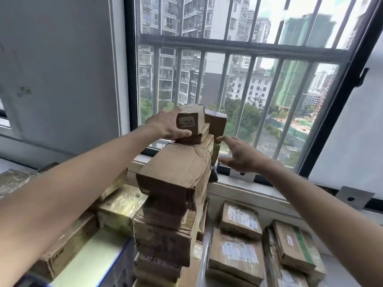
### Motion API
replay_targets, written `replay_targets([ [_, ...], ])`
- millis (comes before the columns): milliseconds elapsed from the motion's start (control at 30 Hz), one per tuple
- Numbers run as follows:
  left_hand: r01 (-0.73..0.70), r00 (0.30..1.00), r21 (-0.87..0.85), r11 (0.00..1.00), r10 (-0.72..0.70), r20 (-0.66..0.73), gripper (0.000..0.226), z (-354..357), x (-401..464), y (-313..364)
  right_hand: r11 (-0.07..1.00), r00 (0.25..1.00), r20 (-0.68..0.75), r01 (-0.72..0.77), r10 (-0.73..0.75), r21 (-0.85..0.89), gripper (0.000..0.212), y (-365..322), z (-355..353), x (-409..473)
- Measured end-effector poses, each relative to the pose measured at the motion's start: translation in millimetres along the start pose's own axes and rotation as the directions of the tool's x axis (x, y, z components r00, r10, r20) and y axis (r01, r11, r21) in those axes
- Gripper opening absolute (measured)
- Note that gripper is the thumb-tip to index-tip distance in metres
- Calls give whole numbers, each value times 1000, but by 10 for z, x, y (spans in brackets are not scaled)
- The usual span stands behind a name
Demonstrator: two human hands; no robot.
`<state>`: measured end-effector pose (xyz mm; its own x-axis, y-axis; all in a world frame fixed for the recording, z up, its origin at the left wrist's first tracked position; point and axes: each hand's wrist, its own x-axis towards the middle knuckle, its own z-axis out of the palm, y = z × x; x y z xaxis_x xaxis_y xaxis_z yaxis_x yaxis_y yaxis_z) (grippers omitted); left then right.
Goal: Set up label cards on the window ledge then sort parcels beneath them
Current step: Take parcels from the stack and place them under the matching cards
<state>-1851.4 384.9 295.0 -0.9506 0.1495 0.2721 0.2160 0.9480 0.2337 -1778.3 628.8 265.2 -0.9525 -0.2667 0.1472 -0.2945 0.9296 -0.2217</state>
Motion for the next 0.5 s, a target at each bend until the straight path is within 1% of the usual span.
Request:
replay_targets([
  [200,126,992,-35,991,-126,-10,109,225,618,110,999,1000,11,0,0,39,67,357,46,412],
  [333,167,985,-80,983,-170,-32,123,403,881,188,1000,999,44,-3,2,29,66,589,130,559],
  [400,185,980,-89,979,-190,-55,119,469,948,239,999,999,46,-11,9,32,66,689,153,604],
  [500,220,967,-81,972,-228,-114,105,519,986,332,999,999,43,-19,18,30,67,777,165,647],
])
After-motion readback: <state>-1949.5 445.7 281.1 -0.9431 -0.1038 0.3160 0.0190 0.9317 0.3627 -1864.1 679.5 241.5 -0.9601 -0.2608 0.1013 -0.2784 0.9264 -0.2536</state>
